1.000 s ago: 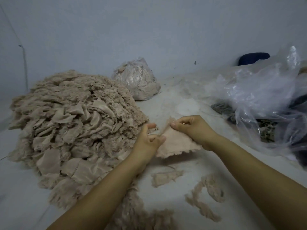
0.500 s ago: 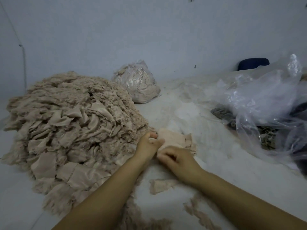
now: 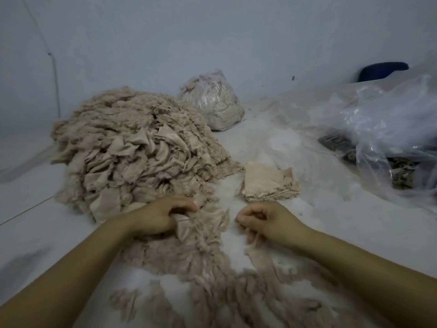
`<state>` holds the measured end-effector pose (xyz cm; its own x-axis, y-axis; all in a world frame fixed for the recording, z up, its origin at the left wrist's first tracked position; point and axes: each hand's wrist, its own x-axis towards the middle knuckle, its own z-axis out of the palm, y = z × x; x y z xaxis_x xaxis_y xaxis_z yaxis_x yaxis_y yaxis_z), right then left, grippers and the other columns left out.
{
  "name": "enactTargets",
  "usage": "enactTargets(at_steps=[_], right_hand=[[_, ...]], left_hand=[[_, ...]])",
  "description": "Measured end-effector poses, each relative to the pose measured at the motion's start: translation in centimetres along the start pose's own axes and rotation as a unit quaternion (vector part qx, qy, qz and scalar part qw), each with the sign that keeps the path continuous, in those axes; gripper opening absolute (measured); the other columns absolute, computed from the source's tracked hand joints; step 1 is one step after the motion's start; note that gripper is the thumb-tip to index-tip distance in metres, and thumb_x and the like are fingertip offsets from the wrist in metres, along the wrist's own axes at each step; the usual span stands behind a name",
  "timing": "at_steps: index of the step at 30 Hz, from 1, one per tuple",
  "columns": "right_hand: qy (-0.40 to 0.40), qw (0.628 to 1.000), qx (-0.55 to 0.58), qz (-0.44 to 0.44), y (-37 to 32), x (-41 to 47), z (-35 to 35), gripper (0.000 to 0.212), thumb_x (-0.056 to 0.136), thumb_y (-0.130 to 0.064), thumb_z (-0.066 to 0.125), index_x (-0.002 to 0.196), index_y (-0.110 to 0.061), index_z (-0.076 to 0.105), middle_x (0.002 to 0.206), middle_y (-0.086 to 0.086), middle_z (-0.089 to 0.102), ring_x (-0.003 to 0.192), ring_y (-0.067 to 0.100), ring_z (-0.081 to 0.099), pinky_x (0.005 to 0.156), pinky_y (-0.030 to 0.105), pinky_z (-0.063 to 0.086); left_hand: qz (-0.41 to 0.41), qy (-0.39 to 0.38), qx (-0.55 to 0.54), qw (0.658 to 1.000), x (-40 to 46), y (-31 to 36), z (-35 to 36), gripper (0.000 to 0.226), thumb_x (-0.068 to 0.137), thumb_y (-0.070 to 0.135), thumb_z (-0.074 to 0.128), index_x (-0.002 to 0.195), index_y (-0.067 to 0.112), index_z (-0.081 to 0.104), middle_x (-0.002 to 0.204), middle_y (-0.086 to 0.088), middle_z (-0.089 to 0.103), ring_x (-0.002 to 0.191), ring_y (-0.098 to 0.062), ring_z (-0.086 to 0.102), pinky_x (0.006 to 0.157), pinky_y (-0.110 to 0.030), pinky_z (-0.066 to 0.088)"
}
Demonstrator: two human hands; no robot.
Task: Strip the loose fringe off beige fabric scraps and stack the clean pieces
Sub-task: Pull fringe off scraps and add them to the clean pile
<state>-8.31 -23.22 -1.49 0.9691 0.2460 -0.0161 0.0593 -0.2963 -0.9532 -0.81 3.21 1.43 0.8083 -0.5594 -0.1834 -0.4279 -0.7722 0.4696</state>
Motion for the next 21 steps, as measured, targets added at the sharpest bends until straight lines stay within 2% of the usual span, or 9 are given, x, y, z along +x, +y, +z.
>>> enactTargets(at_steps=[1,3,5,6,8,10,14,18,21], right_hand=[[0.001,1.000,-0.019,-0.011,-0.3,0.8,1.3,0.004,0.089,-0.022,0.066,0.088,-0.019,0.068,0.074,-0.001,0.068,0.059,0.012,0.063,0.056,0.025,0.052],[-0.009,0.994,-0.101,-0.029,-0.7,2.2,3.6,0.026,0.081,-0.035,0.074,0.103,-0.025,0.065,0.086,-0.010,0.063,0.075,0.007,0.061,0.071,0.025,0.050],[-0.024,0.973,-0.228,-0.041,-1.1,3.1,5.0,0.053,0.077,-0.044,0.076,0.122,-0.024,0.058,0.103,-0.008,0.057,0.095,0.011,0.057,0.083,0.026,0.045],[-0.036,0.958,-0.280,-0.050,-1.3,3.3,5.4,0.050,0.078,-0.041,0.075,0.121,-0.020,0.059,0.104,-0.004,0.058,0.096,0.015,0.056,0.081,0.027,0.044],[-0.051,0.947,-0.310,-0.065,-1.3,3.3,5.1,0.024,0.083,-0.033,0.072,0.095,-0.013,0.064,0.082,-0.003,0.058,0.076,0.014,0.055,0.068,0.025,0.039],[-0.033,0.969,-0.241,-0.035,-1.0,2.7,3.8,0.022,0.085,-0.030,0.072,0.072,-0.018,0.058,0.060,-0.009,0.053,0.056,0.004,0.050,0.055,0.018,0.038],[0.009,0.995,-0.079,0.053,-0.3,0.6,1.2,0.029,0.090,-0.021,0.066,0.067,-0.011,0.054,0.040,-0.008,0.054,0.035,0.003,0.046,0.042,0.018,0.038],[0.013,0.984,-0.169,0.046,-0.7,-0.3,0.3,0.017,0.084,-0.031,0.072,0.082,-0.016,0.065,0.069,-0.013,0.057,0.063,0.002,0.051,0.059,0.016,0.038],[0.059,0.993,-0.101,-0.027,-2.1,0.1,1.7,0.040,0.071,-0.057,0.068,0.107,-0.041,0.060,0.100,-0.025,0.054,0.091,-0.007,0.052,0.073,0.006,0.038]], left_hand=[[0.015,0.001,0.082,0.997,-0.2,-0.7,0.3,0.045,0.087,0.005,0.057,0.131,0.018,0.053,0.130,0.011,0.039,0.124,-0.005,0.035,0.100,-0.009,0.026],[0.021,0.050,0.158,0.986,-0.6,-1.8,0.8,0.045,0.089,0.020,0.059,0.134,0.020,0.051,0.128,0.007,0.044,0.121,-0.012,0.042,0.098,-0.017,0.031],[0.021,0.111,0.108,0.988,-1.1,-2.1,1.1,0.026,0.090,0.018,0.061,0.117,0.019,0.062,0.111,0.003,0.059,0.107,-0.016,0.053,0.085,-0.017,0.037],[0.025,0.130,0.050,0.990,-1.3,-2.1,1.2,0.014,0.091,0.015,0.061,0.102,0.022,0.065,0.098,0.006,0.062,0.096,-0.014,0.057,0.077,-0.014,0.039],[0.021,0.167,-0.073,0.983,-1.7,-2.0,1.0,0.022,0.092,0.009,0.058,0.081,0.028,0.062,0.078,0.011,0.060,0.076,-0.005,0.056,0.064,-0.008,0.038],[-0.004,0.178,-0.183,0.967,-2.3,-2.0,0.4,0.022,0.094,0.010,0.054,0.082,0.026,0.062,0.077,0.010,0.062,0.070,0.000,0.058,0.061,-0.010,0.041],[-0.038,0.095,-0.306,0.946,-3.0,-1.3,0.8,0.018,0.096,0.011,0.049,0.081,0.016,0.058,0.062,0.008,0.058,0.051,0.001,0.053,0.050,-0.013,0.042],[-0.027,0.105,-0.303,0.947,-2.5,0.8,1.2,0.026,0.096,0.016,0.051,0.078,0.016,0.069,0.075,0.003,0.067,0.072,-0.010,0.062,0.067,-0.023,0.047],[0.007,0.082,-0.268,0.960,-1.7,2.8,1.1,0.031,0.097,0.017,0.050,0.068,0.008,0.058,0.064,-0.005,0.052,0.061,-0.014,0.048,0.059,-0.026,0.035]])
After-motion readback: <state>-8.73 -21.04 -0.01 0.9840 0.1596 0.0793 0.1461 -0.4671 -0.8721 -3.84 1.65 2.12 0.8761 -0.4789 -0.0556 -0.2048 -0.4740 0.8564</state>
